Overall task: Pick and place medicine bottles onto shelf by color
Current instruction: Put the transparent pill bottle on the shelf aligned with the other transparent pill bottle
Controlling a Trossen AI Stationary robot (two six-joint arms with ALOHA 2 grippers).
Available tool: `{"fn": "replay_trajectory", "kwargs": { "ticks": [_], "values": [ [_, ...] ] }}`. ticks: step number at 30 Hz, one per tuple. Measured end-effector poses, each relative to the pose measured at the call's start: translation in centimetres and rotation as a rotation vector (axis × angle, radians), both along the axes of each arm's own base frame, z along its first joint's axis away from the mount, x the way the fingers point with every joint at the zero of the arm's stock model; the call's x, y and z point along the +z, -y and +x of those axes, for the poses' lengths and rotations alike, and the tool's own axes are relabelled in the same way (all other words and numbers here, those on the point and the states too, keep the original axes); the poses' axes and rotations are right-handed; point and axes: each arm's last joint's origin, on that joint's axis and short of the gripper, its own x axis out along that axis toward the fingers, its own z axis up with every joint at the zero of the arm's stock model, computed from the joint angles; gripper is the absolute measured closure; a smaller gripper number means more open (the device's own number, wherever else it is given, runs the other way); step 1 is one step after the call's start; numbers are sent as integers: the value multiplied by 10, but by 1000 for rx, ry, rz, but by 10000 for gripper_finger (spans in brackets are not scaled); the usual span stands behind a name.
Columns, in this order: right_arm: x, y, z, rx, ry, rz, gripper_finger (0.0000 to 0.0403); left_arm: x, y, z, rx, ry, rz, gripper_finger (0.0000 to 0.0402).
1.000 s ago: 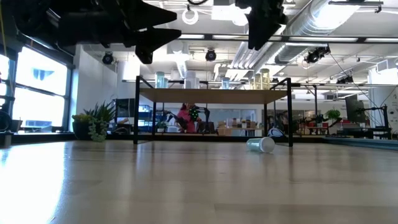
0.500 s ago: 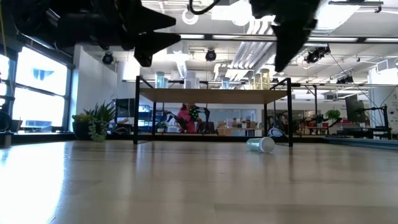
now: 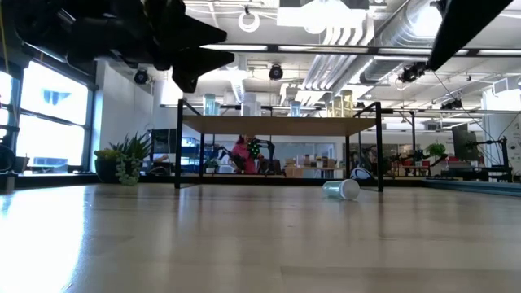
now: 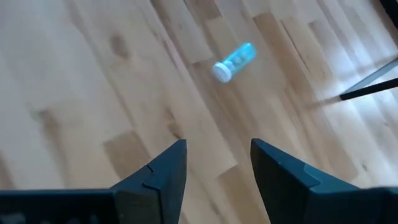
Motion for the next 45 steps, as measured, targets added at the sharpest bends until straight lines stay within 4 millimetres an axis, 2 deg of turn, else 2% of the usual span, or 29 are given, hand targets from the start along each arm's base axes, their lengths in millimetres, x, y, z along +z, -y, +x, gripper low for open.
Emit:
{"fn": "replay_trajectory", "kwargs": {
  "ticks": [6,11,16,30,40,45],
  "values": [
    [1,-29,-22,-6,109,34,234,-1,6,0,-23,-7,0,193],
    [2,-45,-30,13,163,105,234,-1,7,0,-29,-8,0,193],
    [-1,-56,-30,52,189,138,233,-1,7,0,-29,-15,-1,193],
    [-34,-76,-20,111,88,124,233,-8,8,-1,-30,-89,-4,193],
    [-32,-100,-24,334,103,203,233,-12,8,-1,-30,-122,-5,193],
    [-31,-105,-28,328,157,182,233,-12,8,-2,-30,-127,-5,193]
  ]
}}
